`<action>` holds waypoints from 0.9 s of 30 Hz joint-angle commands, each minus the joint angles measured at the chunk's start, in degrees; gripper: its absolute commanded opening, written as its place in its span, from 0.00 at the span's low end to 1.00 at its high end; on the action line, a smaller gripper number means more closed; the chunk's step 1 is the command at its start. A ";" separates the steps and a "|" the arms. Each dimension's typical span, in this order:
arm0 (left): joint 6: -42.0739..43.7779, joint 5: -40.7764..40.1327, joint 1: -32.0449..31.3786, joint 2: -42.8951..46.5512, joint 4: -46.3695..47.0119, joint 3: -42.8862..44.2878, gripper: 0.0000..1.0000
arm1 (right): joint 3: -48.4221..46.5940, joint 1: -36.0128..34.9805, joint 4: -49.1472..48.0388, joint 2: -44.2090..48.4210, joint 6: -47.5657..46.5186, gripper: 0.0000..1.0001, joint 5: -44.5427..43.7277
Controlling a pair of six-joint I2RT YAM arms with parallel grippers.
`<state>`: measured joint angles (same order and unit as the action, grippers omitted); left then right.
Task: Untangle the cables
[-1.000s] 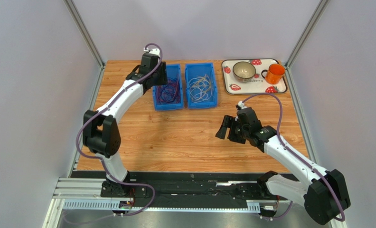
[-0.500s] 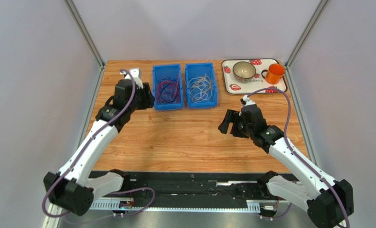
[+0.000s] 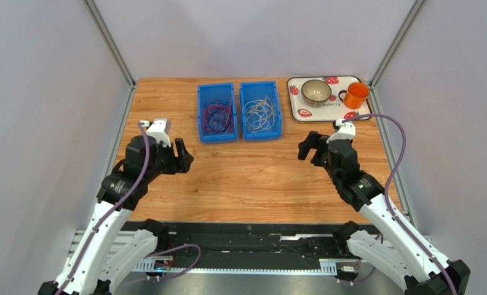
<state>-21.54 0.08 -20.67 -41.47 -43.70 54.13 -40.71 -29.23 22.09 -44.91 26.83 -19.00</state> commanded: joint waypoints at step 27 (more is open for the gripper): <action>1.24 6.60 -0.25 8.34 1.69 -4.56 0.82 | 18.13 17.98 -54.44 -28.30 -19.79 1.00 -20.81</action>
<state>-21.28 5.96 -20.67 -32.80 -43.88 49.87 -23.24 -12.25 -20.43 -69.89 10.46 -42.72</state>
